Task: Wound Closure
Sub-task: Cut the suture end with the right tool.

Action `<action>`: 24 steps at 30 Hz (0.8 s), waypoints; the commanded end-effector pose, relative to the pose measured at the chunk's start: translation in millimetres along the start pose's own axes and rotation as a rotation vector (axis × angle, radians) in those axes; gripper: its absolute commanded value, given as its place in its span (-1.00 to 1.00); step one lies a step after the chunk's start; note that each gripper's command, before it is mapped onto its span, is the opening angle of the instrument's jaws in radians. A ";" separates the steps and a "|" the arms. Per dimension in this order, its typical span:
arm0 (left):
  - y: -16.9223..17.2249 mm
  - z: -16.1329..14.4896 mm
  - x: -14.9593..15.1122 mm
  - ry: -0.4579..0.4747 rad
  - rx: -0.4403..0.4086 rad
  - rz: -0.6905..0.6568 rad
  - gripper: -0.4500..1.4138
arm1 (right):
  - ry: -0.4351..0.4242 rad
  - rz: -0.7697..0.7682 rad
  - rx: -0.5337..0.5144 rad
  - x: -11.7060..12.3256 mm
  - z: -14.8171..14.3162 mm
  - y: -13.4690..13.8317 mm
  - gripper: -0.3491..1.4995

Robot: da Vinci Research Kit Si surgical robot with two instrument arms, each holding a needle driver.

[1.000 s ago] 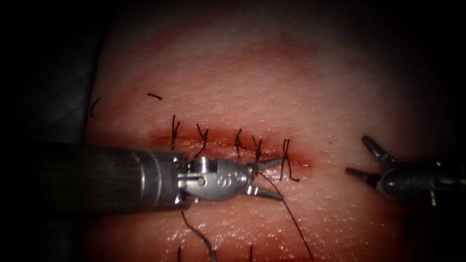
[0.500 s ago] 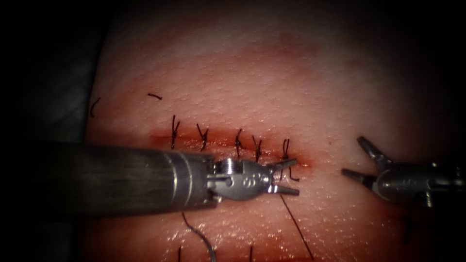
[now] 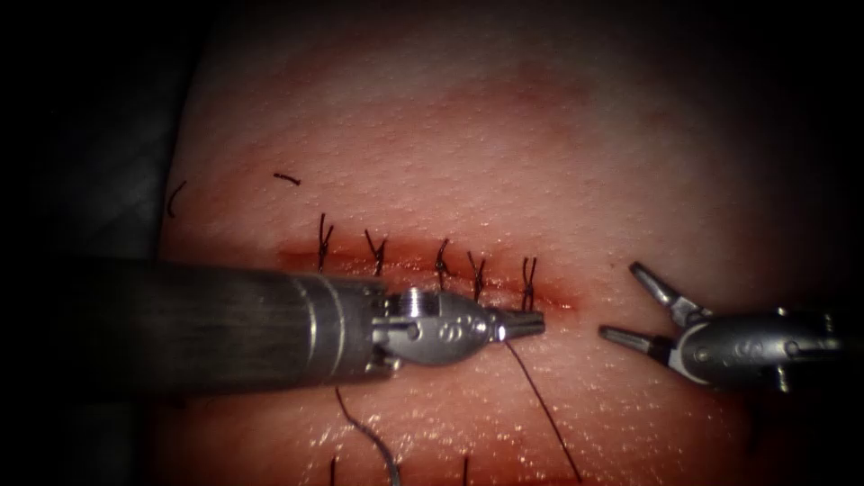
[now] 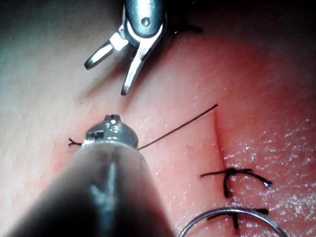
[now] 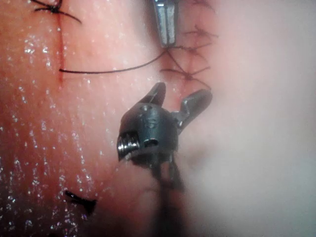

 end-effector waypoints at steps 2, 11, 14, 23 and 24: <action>-0.3 0.5 -0.3 0.026 0.006 -0.004 -1.00 | 0.053 0.009 0.043 0.2 1.6 -0.9 0.94; -1.4 -0.6 -0.6 0.134 -0.028 0.017 -1.00 | 0.179 0.013 0.118 1.3 7.1 -2.1 0.94; -1.1 -0.8 -0.9 0.135 -0.030 0.028 -1.00 | 0.194 0.014 0.116 2.1 8.6 -2.9 0.94; -0.7 -1.0 -1.1 0.137 -0.030 0.032 -1.00 | 0.168 -0.018 0.114 2.5 10.9 -4.4 0.94; -0.6 -1.0 -1.1 0.137 -0.030 0.033 -1.00 | 0.164 -0.031 0.115 2.6 11.2 -4.5 0.94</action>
